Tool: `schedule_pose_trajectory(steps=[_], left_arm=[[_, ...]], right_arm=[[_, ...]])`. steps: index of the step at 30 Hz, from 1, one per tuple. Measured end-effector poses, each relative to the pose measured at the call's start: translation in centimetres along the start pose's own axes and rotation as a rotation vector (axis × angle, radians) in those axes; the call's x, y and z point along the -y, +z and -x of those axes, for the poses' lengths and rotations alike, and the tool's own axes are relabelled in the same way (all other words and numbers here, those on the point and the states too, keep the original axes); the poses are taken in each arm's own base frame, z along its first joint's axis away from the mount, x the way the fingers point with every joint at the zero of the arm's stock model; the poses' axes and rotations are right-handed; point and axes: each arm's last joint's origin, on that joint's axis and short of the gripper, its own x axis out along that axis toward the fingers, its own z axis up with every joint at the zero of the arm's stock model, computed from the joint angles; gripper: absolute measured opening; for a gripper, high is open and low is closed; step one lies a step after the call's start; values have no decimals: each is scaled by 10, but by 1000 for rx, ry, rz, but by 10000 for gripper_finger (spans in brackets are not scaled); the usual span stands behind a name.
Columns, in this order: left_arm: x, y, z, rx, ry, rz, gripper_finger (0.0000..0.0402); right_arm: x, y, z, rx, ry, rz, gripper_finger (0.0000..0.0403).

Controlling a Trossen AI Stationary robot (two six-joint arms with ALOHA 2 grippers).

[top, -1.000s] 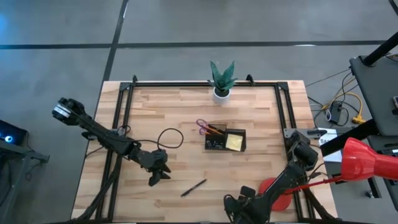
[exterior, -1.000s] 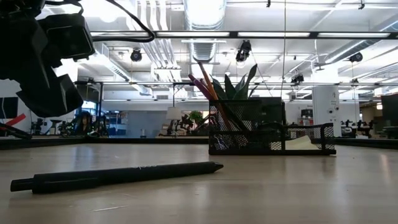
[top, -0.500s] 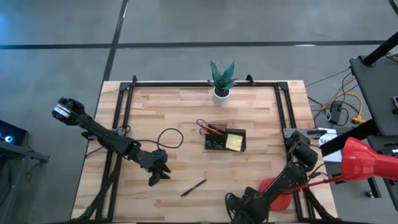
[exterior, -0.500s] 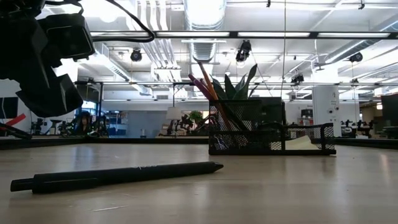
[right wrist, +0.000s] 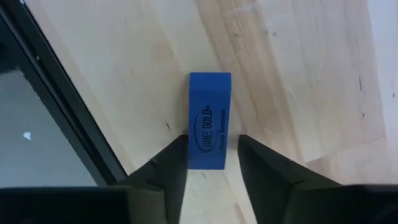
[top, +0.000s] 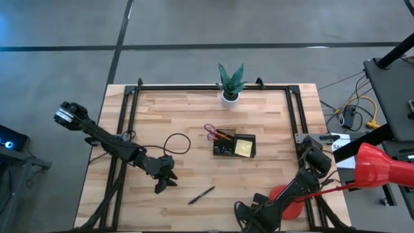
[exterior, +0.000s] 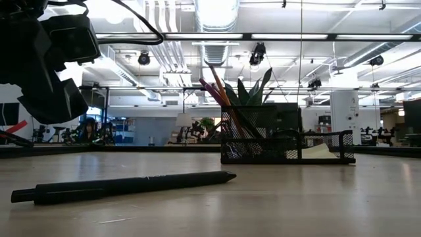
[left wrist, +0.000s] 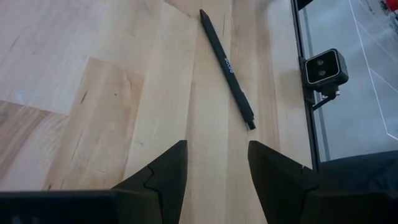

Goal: Pick and place office supplies into organizer
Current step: Put the blue eraser into the black organizer

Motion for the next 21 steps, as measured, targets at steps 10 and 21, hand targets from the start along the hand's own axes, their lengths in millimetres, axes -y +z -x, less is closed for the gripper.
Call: schedule_pose_trajectory(steps=[10, 21], left_arm=[[0, 0, 0, 3, 3, 0, 154], [0, 0, 0, 4, 4, 0, 154]], right_arm=[[4, 9, -2, 8, -9, 19, 57], [9, 27, 14, 150, -46, -14, 48]])
